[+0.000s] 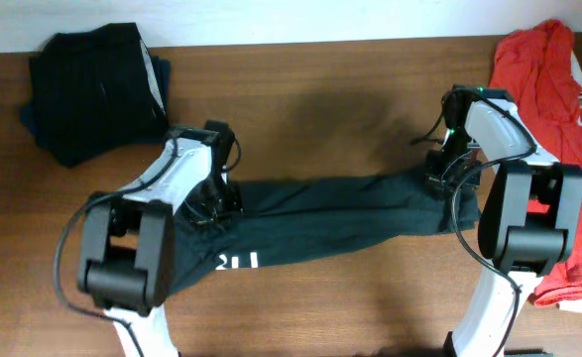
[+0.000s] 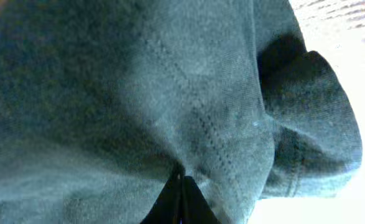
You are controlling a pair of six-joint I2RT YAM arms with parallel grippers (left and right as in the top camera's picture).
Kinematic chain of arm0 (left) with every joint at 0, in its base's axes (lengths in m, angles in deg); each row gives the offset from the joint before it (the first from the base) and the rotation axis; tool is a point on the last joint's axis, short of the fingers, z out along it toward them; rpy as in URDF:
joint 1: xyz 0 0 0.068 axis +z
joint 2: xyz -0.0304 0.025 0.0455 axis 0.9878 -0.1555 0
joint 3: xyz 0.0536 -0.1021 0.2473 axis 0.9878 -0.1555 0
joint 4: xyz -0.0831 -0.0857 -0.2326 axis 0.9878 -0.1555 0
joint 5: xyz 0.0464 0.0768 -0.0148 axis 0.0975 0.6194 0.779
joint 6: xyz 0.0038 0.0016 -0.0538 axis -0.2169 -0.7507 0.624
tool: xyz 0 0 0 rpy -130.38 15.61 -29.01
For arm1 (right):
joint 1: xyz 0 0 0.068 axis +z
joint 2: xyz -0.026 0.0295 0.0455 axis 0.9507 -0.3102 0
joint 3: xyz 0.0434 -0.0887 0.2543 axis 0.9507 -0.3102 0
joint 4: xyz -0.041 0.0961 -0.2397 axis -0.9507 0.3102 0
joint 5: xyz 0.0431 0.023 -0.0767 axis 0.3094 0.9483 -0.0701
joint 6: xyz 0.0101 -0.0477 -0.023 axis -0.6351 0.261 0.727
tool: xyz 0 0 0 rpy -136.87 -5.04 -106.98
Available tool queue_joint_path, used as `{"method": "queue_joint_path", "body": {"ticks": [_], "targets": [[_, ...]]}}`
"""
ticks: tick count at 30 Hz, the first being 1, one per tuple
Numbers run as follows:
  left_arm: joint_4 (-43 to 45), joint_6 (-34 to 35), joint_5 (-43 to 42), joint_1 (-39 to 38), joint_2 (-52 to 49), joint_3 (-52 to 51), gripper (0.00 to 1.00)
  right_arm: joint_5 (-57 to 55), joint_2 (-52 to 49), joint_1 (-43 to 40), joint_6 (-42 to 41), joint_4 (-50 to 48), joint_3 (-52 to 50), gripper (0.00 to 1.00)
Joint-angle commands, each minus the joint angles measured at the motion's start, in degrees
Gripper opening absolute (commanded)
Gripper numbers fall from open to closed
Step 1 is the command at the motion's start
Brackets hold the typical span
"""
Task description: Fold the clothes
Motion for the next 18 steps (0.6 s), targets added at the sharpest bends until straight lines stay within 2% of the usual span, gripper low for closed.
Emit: {"method": "queue_joint_path", "body": {"ticks": [1, 6, 10, 14, 16, 17, 18], "targets": [[0.24, 3.56, 2.73, 1.68, -5.53, -0.44, 0.01, 0.31, 0.33, -0.04, -1.46, -1.14, -1.84, 0.04], [1.88, 4.85, 11.15, 13.44, -6.82, -4.94, 0.01, 0.59, 0.33, 0.13, -1.51, -3.08, -4.63, 0.04], [1.62, 4.81, 15.26, 20.22, -6.78, -3.96, 0.01, 1.51, 0.33, 2.91, -4.13, -3.87, -4.76, 0.04], [-8.63, 5.03, 20.5, 23.1, -6.78, 5.55, 0.01, 1.4, 0.81, 5.97, -7.52, -3.78, -3.89, 0.04], [-15.26, 5.44, 21.33, 23.06, -6.78, 13.66, 0.01, 1.7, 4.09, 5.92, -7.45, -1.44, -1.86, 0.04], [-16.33, 5.42, 21.05, 23.02, -6.78, 15.41, 0.01, 2.62, 5.22, 6.05, -6.62, -1.16, -1.44, 0.04], [-16.35, 4.92, 20.04, 22.97, -6.78, 16.55, 0.01, 8.57, 7.85, 6.8, -1.03, -0.61, -1.2, 0.04]]}}
